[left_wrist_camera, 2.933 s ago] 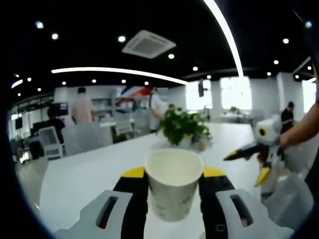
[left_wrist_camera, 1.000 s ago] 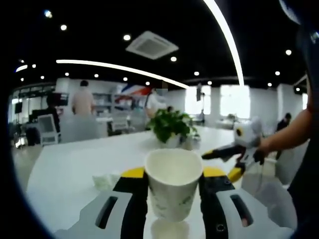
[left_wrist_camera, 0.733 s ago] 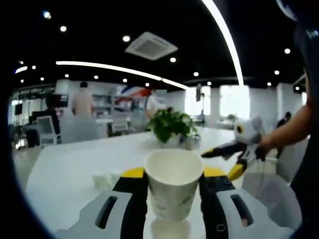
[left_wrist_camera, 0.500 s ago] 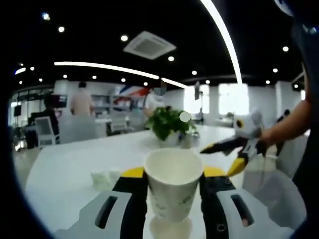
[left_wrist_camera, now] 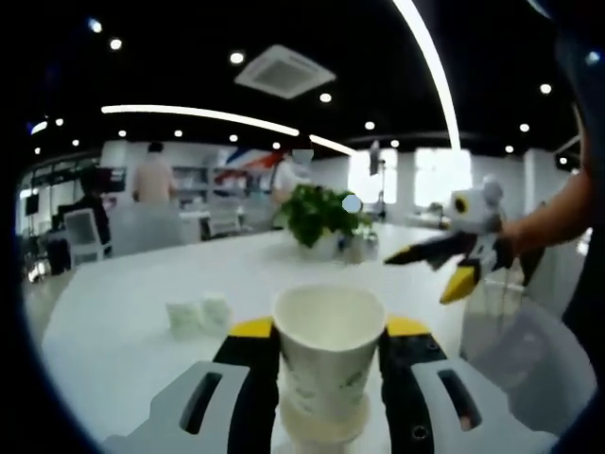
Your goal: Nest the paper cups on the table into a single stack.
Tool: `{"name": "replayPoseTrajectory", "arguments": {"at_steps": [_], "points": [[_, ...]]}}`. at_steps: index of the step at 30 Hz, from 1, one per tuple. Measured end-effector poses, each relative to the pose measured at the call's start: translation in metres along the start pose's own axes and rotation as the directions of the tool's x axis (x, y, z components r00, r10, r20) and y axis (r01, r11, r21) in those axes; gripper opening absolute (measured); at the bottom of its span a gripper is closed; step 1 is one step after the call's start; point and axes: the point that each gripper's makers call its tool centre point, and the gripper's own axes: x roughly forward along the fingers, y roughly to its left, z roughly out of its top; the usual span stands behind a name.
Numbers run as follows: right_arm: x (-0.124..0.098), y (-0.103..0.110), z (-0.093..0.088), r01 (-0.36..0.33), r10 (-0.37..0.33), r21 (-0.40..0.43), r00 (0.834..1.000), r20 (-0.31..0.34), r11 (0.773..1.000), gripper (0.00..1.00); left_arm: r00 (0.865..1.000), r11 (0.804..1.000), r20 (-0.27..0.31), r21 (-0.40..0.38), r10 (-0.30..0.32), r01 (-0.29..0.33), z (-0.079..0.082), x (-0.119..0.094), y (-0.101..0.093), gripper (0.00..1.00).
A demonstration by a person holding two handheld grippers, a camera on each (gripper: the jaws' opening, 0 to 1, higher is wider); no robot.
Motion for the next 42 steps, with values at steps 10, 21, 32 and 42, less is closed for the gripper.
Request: {"name": "replayPoseTrajectory", "arguments": {"at_steps": [10, 21, 32, 42], "points": [[-0.001, 0.001, -0.002, 0.004, -0.004, 0.003, 1.000, -0.004, 1.000, 0.98, 0.999, 1.000, -0.046, -0.003, -0.012, 0.011, -0.022, 0.003, -0.003, 0.39], [0.000, 0.001, -0.004, 0.004, -0.004, 0.009, 1.000, -0.006, 1.000, 0.98, 0.996, 1.000, -0.094, -0.003, 0.000, 0.000, -0.038, 0.003, 0.002, 0.39], [-0.001, 0.002, -0.005, 0.006, -0.005, 0.013, 1.000, -0.005, 1.000, 0.98, 0.990, 1.000, -0.139, 0.003, -0.004, 0.005, -0.048, 0.004, 0.003, 0.39], [-0.002, 0.002, -0.008, 0.003, -0.003, 0.017, 1.000, -0.005, 1.000, 0.98, 0.981, 1.000, -0.193, 0.024, -0.013, 0.018, -0.065, 0.001, 0.001, 0.39]]}}
